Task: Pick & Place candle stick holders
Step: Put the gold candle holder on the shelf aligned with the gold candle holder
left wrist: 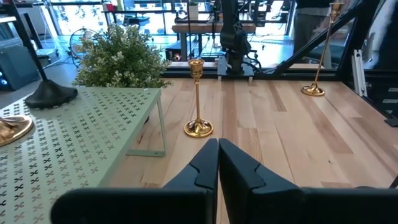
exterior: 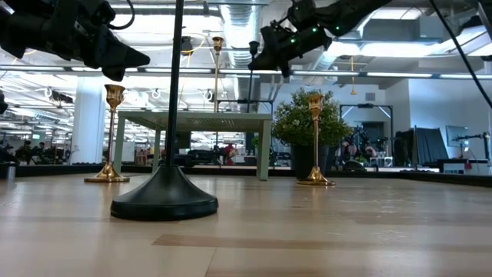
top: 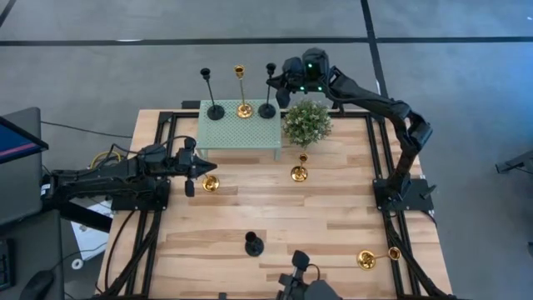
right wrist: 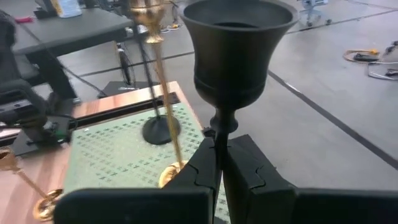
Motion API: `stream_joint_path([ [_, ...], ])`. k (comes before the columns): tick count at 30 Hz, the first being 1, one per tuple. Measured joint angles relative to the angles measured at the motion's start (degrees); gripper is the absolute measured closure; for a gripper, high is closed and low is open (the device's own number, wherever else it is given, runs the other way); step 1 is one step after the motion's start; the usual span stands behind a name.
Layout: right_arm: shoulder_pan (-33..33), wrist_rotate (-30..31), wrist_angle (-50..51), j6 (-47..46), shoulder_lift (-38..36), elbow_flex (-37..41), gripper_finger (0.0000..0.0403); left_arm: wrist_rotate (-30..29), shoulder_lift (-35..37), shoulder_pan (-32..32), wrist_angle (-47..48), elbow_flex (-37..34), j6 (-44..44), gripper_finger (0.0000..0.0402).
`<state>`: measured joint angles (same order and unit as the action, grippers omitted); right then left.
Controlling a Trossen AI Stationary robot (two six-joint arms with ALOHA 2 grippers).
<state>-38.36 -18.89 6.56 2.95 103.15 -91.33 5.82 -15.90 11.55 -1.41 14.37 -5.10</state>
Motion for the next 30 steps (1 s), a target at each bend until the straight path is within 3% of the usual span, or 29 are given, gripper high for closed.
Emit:
stream_joint_path([
  [21,-0.66,-0.14,1.63,0.45,-0.22,-0.13,0.0403,0.00,0.00,0.00,0.01,0.00,0.00,0.0389],
  [30,-0.34,-0.12,6.09,1.55,-0.04,-3.60,0.0403,0.00,-0.01,-0.01,0.00,0.00,-0.24,0.0389],
])
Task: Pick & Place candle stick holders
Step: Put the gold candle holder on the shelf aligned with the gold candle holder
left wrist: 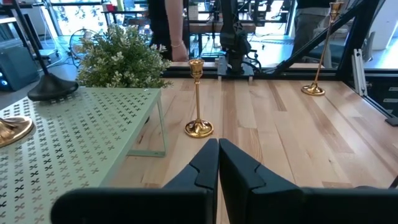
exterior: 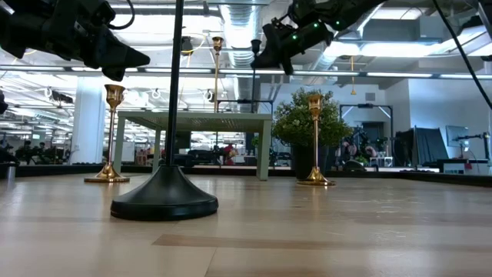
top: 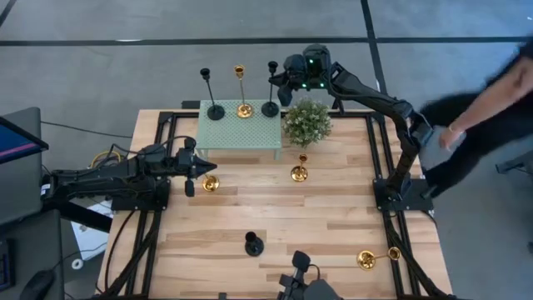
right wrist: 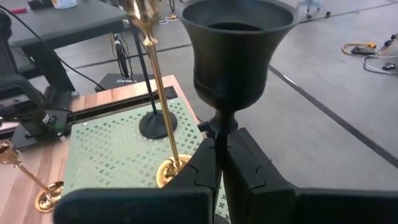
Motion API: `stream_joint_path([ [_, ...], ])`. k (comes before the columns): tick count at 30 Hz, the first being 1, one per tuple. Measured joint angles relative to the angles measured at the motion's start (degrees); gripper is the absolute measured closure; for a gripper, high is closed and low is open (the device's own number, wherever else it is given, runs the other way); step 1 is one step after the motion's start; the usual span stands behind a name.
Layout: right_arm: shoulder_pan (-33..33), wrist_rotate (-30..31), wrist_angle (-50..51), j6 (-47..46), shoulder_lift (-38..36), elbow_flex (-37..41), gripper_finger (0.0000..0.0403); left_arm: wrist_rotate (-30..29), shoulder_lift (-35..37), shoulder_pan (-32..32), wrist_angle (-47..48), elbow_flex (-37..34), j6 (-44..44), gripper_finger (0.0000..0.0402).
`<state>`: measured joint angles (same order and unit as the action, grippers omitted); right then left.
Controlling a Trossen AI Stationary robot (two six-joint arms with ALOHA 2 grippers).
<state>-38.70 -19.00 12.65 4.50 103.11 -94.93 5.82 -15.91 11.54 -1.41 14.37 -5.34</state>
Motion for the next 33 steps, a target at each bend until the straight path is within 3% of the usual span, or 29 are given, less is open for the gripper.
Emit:
stream_joint_path([
  [25,0.37,-0.50,-0.42,0.08,1.97,-0.40,0.0402,-0.02,-0.01,0.01,0.02,0.00,0.04,0.0389],
  [33,0.42,-0.43,-0.35,0.38,2.01,-0.14,0.0338,-0.01,0.01,-0.01,0.02,0.00,0.04,0.0389],
])
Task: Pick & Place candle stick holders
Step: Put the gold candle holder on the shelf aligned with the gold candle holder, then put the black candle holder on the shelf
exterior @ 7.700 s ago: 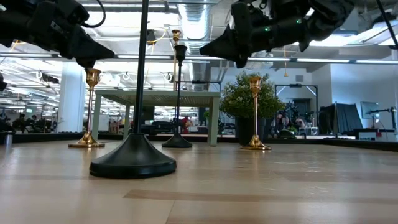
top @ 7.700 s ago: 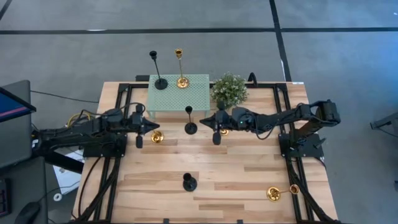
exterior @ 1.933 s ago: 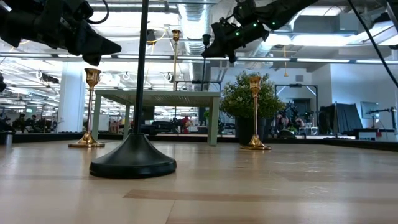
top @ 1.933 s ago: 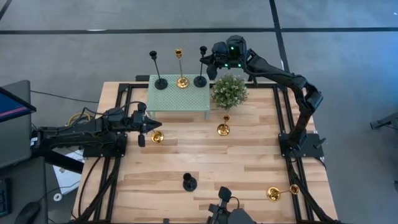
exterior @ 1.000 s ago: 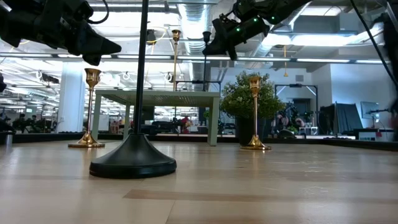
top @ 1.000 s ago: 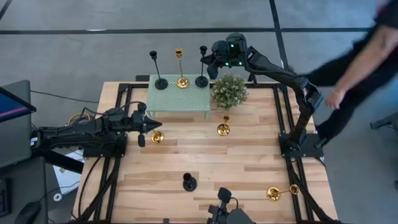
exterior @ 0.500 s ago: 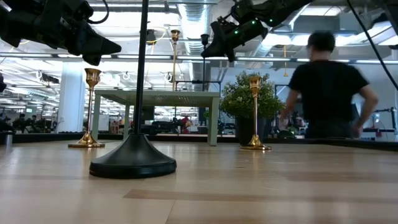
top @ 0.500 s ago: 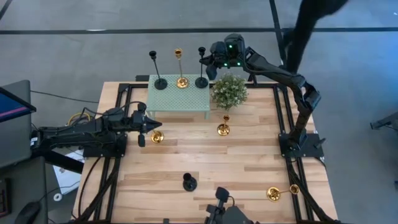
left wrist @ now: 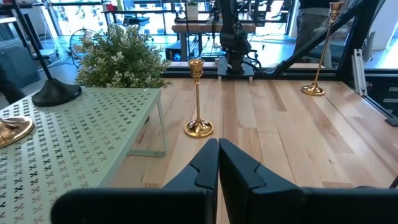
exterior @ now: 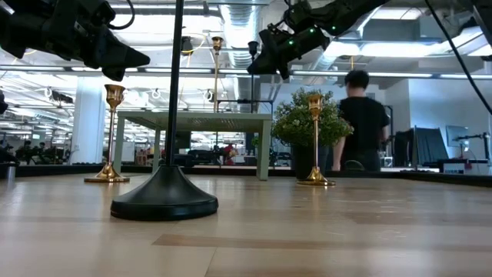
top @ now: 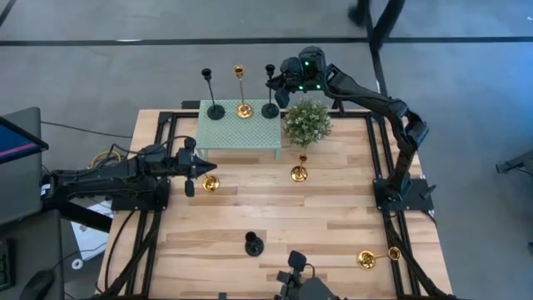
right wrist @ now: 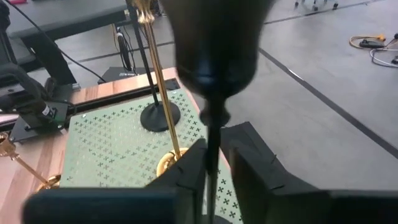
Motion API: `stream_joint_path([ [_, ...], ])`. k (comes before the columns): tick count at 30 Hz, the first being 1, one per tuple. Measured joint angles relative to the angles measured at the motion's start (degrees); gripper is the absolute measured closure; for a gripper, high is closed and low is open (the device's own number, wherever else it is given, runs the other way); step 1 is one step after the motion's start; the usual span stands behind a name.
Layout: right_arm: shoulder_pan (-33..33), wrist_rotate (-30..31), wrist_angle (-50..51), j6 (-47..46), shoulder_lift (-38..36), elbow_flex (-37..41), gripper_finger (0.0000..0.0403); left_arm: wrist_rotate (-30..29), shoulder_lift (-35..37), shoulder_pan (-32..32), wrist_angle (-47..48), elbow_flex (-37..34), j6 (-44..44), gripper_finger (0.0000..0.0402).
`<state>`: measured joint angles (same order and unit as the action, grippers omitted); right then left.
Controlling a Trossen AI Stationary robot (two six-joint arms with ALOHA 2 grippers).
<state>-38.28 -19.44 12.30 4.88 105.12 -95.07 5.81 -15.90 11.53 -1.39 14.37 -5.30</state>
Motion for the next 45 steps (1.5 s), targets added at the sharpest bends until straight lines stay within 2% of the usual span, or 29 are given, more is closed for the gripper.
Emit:
stream_joint_path([
  [9,-0.54,0.22,3.75,3.94,-4.11,0.00,0.0249,-0.01,0.00,0.01,0.00,0.00,0.00,0.0389],
  [16,-1.72,1.61,14.82,5.44,-13.03,-0.07,0.0229,-0.01,-0.01,0.02,0.00,0.00,0.00,0.0389],
  [19,-1.74,1.64,21.20,4.02,-17.29,-0.09,0.0241,-0.01,-0.01,0.02,0.00,0.00,0.00,0.0389],
  [22,-1.11,1.68,29.37,3.87,-21.10,-0.09,0.0271,0.00,0.00,0.02,0.00,0.00,0.00,0.0389],
  [25,0.64,3.15,37.89,4.97,-24.07,-0.09,0.0322,-0.01,0.00,0.02,0.00,0.00,0.00,0.0389],
  [29,5.27,8.23,45.11,6.22,-26.87,-0.09,0.0392,0.01,-0.02,0.01,0.00,0.00,0.00,0.0389],
  [34,12.89,15.71,47.11,6.19,-28.94,-0.09,0.0397,0.01,0.00,0.01,-1.36,0.00,0.02,0.0389],
  [38,18.65,19.47,47.00,6.19,-30.88,1.58,0.0400,0.03,0.00,0.02,-2.12,0.00,0.02,0.0389],
  [42,23.44,20.15,43.21,4.77,-34.88,9.40,0.0401,1.35,0.00,0.02,-2.13,0.00,0.27,0.0389],
  [45,26.53,21.50,35.54,3.06,-38.92,17.76,0.0402,4.34,-0.02,0.02,-2.39,0.00,0.27,0.0389],
])
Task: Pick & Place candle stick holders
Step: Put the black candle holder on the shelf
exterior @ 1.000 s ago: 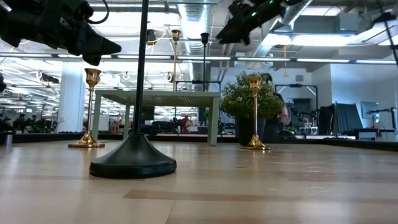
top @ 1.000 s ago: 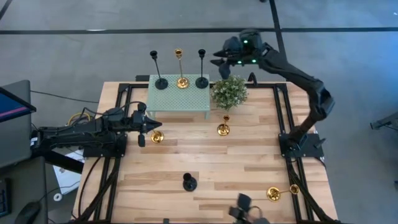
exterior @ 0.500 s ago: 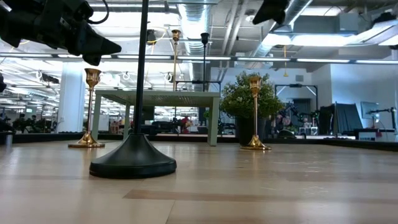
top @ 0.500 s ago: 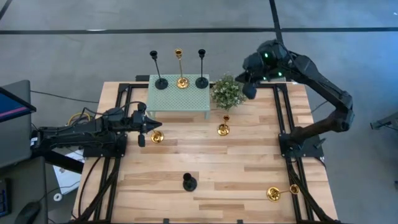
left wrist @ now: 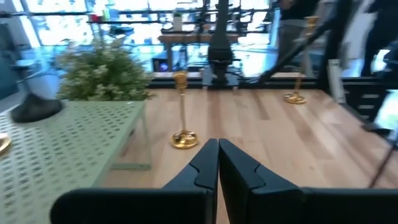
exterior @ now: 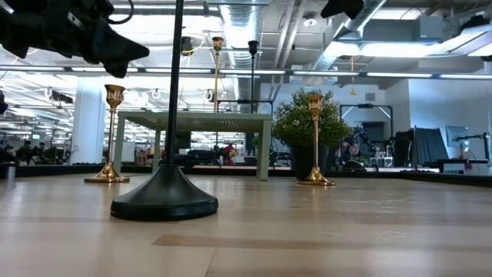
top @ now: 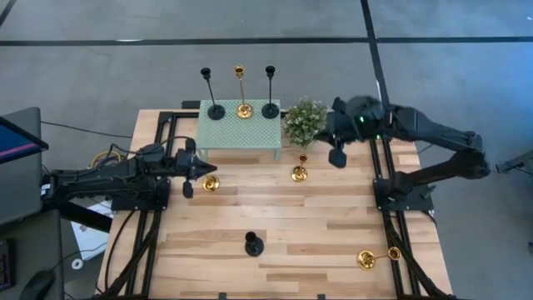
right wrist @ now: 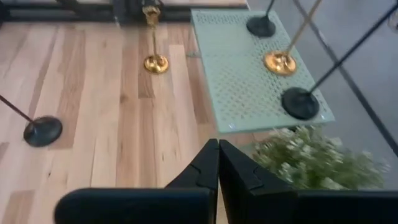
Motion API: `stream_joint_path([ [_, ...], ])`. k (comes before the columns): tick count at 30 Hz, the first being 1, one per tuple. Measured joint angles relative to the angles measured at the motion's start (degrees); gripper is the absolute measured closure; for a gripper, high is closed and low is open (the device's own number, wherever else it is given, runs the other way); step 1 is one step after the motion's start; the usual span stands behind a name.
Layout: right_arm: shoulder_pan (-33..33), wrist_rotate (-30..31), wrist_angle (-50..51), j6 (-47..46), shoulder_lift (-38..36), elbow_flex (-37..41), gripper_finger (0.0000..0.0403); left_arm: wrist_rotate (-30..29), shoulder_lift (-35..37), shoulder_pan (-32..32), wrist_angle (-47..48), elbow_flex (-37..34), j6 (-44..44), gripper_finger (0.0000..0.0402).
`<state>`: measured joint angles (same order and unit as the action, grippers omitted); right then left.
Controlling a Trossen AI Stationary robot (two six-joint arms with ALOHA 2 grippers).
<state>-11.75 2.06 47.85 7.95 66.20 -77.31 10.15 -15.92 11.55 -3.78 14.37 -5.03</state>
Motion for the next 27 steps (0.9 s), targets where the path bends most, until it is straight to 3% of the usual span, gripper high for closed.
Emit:
stream_joint_path([
  [7,6.37,1.01,-18.46,-3.99,-7.72,19.16,0.0402,8.69,0.02,-0.02,-2.93,0.00,3.09,0.0389],
  [10,9.00,1.01,-24.83,-4.02,-9.65,25.39,0.0402,13.87,0.02,-0.03,-4.38,0.00,4.04,0.0389],
  [13,10.75,1.01,-30.56,-3.97,-10.87,29.47,0.0402,15.33,-0.27,-0.06,-4.82,0.00,4.04,0.0390],
  [21,12.13,1.01,-34.38,-3.16,-11.22,31.07,0.0403,15.23,-8.38,-6.42,-9.72,0.00,2.92,0.0397],
  [27,12.12,1.01,-35.04,-2.86,-11.22,31.07,0.0403,12.28,-17.56,-14.35,-19.69,-0.02,-4.52,0.0397],
])
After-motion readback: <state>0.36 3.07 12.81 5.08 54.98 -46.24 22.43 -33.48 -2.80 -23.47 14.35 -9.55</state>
